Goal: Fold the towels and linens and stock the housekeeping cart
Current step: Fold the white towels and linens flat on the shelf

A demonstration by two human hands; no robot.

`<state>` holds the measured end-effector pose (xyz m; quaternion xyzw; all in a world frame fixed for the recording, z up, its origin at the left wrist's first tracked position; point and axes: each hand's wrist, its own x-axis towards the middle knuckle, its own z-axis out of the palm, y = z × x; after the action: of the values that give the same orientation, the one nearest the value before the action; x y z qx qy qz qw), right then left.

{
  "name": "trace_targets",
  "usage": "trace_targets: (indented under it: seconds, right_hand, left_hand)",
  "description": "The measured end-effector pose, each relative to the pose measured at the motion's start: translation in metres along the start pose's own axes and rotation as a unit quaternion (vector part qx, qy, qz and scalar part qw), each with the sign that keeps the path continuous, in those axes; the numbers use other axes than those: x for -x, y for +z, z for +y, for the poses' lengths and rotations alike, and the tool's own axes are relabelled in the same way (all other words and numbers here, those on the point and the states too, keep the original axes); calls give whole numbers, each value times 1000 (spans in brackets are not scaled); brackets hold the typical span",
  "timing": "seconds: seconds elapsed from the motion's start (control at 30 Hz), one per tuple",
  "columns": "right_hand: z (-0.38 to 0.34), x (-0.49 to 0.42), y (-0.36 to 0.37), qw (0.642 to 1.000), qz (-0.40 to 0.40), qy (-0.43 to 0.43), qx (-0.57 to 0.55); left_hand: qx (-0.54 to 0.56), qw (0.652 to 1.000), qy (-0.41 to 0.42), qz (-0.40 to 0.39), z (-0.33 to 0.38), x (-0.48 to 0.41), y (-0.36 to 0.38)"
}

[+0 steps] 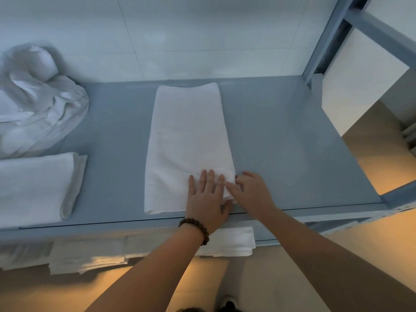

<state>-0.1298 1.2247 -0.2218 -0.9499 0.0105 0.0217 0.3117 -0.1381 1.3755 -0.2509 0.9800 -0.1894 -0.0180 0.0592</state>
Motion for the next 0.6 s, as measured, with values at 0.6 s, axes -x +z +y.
trace_targets:
  seconds: [0.6]
  right_hand:
    - [9,-1,12,991,37,-35,127]
  left_hand:
    - [-113,987,-113,-24,-109,49,-25]
